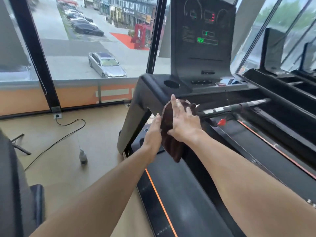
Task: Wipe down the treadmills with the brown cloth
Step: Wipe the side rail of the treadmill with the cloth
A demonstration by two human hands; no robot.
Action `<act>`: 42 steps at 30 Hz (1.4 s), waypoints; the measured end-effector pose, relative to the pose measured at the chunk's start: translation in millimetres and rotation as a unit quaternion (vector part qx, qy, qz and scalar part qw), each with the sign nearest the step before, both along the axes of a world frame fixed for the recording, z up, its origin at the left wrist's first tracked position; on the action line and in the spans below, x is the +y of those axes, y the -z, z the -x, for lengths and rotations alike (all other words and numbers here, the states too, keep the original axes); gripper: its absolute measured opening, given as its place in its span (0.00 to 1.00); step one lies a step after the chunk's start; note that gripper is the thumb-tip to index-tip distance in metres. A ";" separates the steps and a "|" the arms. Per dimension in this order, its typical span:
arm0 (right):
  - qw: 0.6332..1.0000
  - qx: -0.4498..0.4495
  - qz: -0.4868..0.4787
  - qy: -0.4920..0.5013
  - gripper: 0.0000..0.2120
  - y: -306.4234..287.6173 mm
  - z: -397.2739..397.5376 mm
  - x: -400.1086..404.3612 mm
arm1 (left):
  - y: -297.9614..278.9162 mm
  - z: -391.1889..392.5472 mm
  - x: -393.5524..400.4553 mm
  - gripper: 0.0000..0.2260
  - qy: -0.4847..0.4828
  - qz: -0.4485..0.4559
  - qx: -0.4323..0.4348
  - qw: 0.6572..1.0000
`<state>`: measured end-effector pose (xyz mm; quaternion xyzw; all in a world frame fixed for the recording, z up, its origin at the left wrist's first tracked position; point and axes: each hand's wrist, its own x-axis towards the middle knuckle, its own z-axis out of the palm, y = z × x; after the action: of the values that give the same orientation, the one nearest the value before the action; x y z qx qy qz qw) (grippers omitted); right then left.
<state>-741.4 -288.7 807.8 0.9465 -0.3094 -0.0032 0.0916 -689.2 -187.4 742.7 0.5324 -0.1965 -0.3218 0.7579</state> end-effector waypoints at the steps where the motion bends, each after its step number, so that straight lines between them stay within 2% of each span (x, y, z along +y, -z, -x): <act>1: 1.000 -0.007 -0.015 0.004 0.60 -2.5 25.9 5.0 | 1.1 23.0 -0.2 0.23 0.011 0.003 0.002 1.000; 3: 1.000 -0.004 -0.024 0.011 0.60 -2.8 73.1 13.6 | 8.9 69.6 1.7 0.26 0.016 0.010 0.003 1.000; 6: 0.999 0.022 -0.027 0.030 0.56 -5.1 133.0 25.4 | 46.3 131.1 -8.3 0.39 0.000 0.041 0.015 0.999; 8: 0.998 0.045 -0.027 0.045 0.54 -10.5 164.8 30.8 | 48.7 169.5 -14.5 0.37 -0.010 0.036 0.026 0.999; 10: 0.996 0.065 -0.012 0.053 0.53 -15.2 185.1 31.9 | 31.5 201.8 -5.0 0.29 -0.008 0.050 0.005 0.999; 12: 0.995 0.081 -0.008 0.062 0.52 -18.6 191.8 32.6 | 21.3 213.6 -0.7 0.23 -0.020 0.050 0.016 0.998; 14: 0.995 0.064 -0.028 0.073 0.51 -15.7 187.1 34.0 | 17.5 209.4 -4.4 0.22 -0.034 0.028 0.002 0.999; 16: 0.996 0.026 -0.047 0.074 0.49 -10.1 175.8 36.6 | 14.2 197.2 -9.6 0.22 -0.040 0.038 -0.005 0.998; 20: 1.000 -0.004 -0.023 -0.009 0.44 -1.4 141.4 30.9 | 19.9 155.3 -27.2 0.37 -0.048 0.083 0.032 0.995; 22: 0.998 0.001 -0.011 -0.066 0.40 0.6 112.6 19.7 | 25.6 127.8 -34.5 0.41 -0.021 0.089 0.079 0.993; 25: 0.994 0.009 -0.038 -0.103 0.37 -0.6 60.6 -0.3 | 15.3 83.4 -36.7 0.33 -0.010 0.078 0.085 0.993; 29: 0.994 0.011 -0.039 -0.099 0.36 -1.1 -1.4 -22.1 | 15.8 25.6 -41.9 0.28 -0.036 0.115 0.080 0.989; 30: 0.994 0.013 -0.043 -0.096 0.37 -1.5 -16.6 -27.0 | 17.6 12.4 -42.0 0.29 -0.048 0.105 0.085 0.990; 33: 0.994 0.011 -0.049 -0.095 0.37 -3.9 -62.3 -39.4 | 33.2 -22.2 -49.5 0.44 -0.075 0.087 0.092 0.989; 34: 0.994 0.011 -0.031 -0.102 0.36 -4.2 -77.1 -41.9 | 39.1 -32.1 -53.2 0.45 -0.079 0.088 0.089 0.989; 37: 0.990 0.029 0.048 -0.130 0.34 -4.3 -116.4 -45.4 | 41.7 -46.3 -52.8 0.39 -0.079 0.079 0.037 0.993; 40: 0.985 0.049 0.057 -0.154 0.33 -7.8 -142.2 -47.7 | 50.8 -49.7 -43.2 0.38 -0.069 0.048 0.010 0.996; 42: 0.984 0.056 0.055 -0.160 0.34 -9.1 -149.7 -48.8 | 59.3 -46.8 -31.0 0.33 -0.062 0.007 -0.001 0.998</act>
<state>-591.6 -337.5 816.9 0.9756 -0.1483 -0.0243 0.1601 -642.4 -218.4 683.5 0.5385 -0.1663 -0.2719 0.7800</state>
